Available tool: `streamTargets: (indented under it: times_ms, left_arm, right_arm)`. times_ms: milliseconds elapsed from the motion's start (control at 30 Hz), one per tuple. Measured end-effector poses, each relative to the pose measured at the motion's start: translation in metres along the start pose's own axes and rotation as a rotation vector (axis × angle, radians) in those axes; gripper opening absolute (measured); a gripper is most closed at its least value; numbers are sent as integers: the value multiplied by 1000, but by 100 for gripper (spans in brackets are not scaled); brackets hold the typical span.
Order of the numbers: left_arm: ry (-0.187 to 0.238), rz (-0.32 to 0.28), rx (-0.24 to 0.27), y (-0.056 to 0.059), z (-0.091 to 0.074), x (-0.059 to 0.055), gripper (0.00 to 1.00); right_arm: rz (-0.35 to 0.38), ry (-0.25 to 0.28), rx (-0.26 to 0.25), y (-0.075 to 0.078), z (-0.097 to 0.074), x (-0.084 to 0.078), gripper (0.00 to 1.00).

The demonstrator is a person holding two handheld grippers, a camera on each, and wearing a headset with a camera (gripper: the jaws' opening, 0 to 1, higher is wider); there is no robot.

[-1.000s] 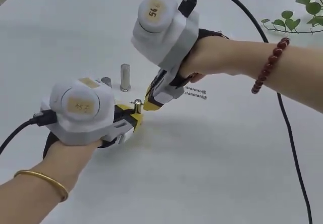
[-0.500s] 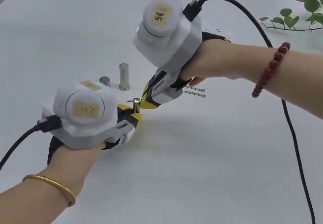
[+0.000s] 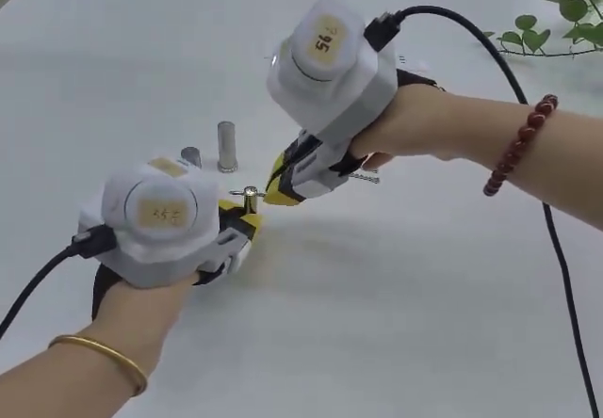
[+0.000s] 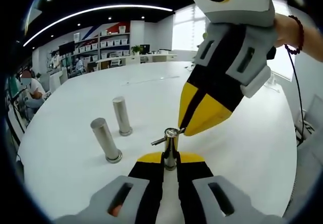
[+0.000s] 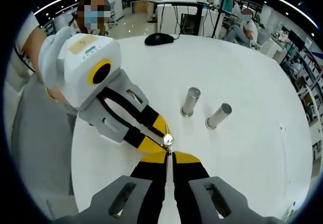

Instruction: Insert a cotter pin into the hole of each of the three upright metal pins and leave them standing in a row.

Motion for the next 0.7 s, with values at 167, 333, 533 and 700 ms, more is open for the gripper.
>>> streamTargets:
  times_ms: [167,333,533,700]
  left_arm:
    - [0,-6,21,1,1,0,7]
    - [1,-5,30,1,1,-1,7]
    - [1,-4,41,1,1,-1,7]
    - [-4,-1,41,0,1,-1,7]
  right_arm:
    - [-11,4,-1,-2,1,3,5]
    - [-33,1,-1,-3,3,6,5]
    - [-36,-2,-1,-6,3,8,5]
    - [-39,4,-3,-5,5,8,5]
Point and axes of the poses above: the centre of the closed fingertips' face, and the gripper's own axes: z roughly forward along the fingers, y roughly to its right, x roughly out of its top, the point moved 9 cm from there along -z, roughly backward along the fingers, and after that the axes turned 3 degrees about -z, right-handed, at the moved point
